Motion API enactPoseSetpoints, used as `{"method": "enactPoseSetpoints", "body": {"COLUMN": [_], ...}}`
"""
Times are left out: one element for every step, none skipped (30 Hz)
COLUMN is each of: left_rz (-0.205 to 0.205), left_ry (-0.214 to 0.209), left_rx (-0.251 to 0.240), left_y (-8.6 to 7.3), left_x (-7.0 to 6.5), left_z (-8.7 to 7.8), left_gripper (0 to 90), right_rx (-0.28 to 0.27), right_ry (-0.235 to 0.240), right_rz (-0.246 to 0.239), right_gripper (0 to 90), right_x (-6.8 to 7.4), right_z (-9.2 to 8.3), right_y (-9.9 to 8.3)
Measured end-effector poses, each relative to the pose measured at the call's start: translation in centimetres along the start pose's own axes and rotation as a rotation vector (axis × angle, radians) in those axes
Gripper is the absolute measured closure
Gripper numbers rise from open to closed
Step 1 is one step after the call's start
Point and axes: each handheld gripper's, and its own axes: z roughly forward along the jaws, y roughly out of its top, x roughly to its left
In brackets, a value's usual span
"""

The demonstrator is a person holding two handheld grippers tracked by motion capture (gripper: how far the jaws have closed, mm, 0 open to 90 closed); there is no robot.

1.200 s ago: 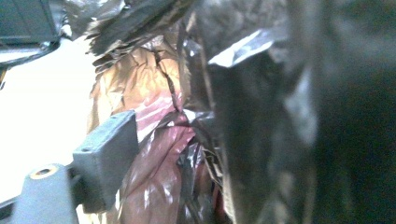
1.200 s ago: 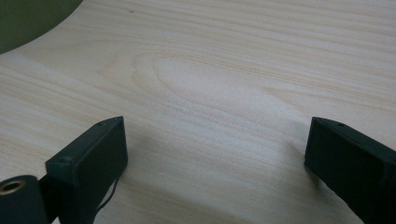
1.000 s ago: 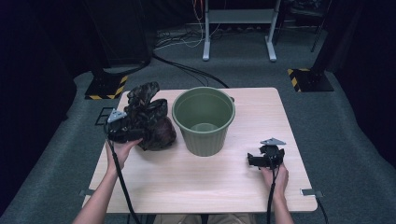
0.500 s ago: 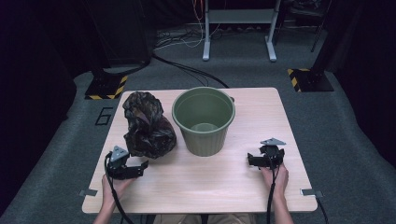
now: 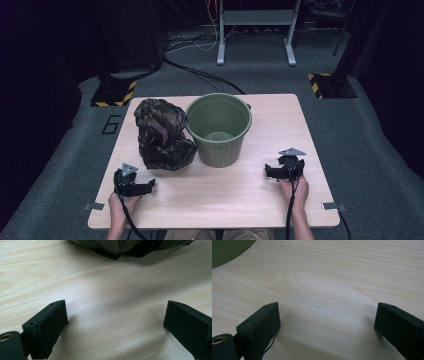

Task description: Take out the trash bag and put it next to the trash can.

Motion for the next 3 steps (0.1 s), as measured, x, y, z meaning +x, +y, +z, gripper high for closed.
{"method": "enactPoseSetpoints", "body": {"left_rz": [0.0,-0.001,-0.003], "left_ry": [0.001,0.003,0.003], "left_rx": [0.002,0.002,0.001], "left_y": [0.06,0.08,0.09], "left_x": [0.01,0.01,0.0], "left_z": [0.06,0.09,0.11], "left_gripper": [4.1,3.9,3.9], "right_rx": [0.0,0.0,0.0], "right_ry": [0.0,0.001,0.001], "right_rz": [-0.001,0.0,-0.001], "right_gripper": [5.6,5.6,5.6], "right_x": [-0.01,0.0,-0.01], "right_z": [0.0,0.0,0.0], "right_y": [0.0,0.0,0.0]}}
